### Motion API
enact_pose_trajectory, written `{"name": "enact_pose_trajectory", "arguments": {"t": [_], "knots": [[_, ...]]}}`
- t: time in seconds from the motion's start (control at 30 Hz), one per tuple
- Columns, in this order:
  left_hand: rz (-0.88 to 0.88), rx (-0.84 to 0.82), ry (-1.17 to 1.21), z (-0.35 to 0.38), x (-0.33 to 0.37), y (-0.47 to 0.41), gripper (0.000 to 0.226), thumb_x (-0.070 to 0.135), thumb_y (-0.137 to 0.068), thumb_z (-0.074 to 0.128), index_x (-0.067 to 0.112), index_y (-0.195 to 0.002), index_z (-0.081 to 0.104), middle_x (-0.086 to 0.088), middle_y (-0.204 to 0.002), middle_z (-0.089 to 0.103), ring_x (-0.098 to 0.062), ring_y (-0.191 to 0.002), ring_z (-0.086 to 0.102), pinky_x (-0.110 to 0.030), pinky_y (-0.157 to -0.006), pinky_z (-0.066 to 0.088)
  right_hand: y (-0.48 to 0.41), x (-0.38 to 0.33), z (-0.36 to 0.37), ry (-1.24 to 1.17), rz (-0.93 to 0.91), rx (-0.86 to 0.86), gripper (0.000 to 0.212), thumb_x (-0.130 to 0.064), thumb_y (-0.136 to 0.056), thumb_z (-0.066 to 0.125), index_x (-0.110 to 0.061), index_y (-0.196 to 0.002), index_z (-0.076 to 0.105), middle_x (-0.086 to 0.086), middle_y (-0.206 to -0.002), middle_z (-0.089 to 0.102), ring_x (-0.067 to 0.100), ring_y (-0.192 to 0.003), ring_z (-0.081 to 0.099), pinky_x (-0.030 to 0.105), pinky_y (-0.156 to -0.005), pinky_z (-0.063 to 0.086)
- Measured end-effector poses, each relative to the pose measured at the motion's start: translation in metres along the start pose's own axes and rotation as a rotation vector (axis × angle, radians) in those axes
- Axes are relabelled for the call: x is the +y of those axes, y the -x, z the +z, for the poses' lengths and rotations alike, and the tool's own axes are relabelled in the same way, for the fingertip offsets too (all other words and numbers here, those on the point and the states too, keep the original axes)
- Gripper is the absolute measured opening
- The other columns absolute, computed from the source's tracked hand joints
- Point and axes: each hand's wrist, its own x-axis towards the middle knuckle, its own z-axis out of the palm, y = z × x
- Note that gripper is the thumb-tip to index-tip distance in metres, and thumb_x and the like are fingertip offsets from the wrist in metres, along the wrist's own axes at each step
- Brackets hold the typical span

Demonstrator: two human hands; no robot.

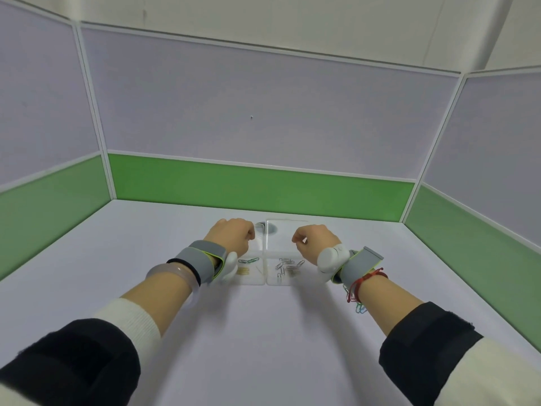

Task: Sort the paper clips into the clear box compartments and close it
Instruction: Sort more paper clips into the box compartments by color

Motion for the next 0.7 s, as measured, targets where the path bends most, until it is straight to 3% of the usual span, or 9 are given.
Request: {"name": "enact_pose_trajectory", "arguments": {"t": [0.37,0.6,0.7], "knots": [[0.072,-0.01,-0.018,0.005,0.028,-0.004,0.029,0.013,-0.097,0.035,0.014,-0.113,0.059,-0.005,-0.119,0.062,-0.029,-0.105,0.058,-0.03,-0.088,0.038,0.015,0.034,-0.014,0.055,0.041,-0.029,0.029,-0.013,-0.09,0.044,-0.016,-0.104,0.069,0.006,-0.112,0.07,0.029,-0.101,0.065,0.033,-0.078,0.053],[0.14,-0.067,0.002,0.015,0.07,-0.011,0.028,0.014,-0.094,0.039,0.014,-0.114,0.059,-0.003,-0.122,0.062,-0.028,-0.109,0.056,-0.036,-0.099,0.042,0.03,0.073,-0.026,0.05,0.11,-0.045,0.029,-0.011,-0.089,0.045,-0.016,-0.103,0.07,0.006,-0.112,0.07,0.028,-0.102,0.065,0.035,-0.083,0.055],[0.197,-0.097,0.012,0.023,0.094,-0.011,0.028,0.016,-0.095,0.041,0.013,-0.116,0.058,-0.004,-0.122,0.061,-0.027,-0.11,0.056,-0.033,-0.096,0.04,0.039,0.09,-0.028,0.045,0.141,-0.072,0.03,-0.01,-0.09,0.044,-0.016,-0.103,0.071,0.005,-0.114,0.07,0.028,-0.103,0.065,0.036,-0.086,0.055]]}}
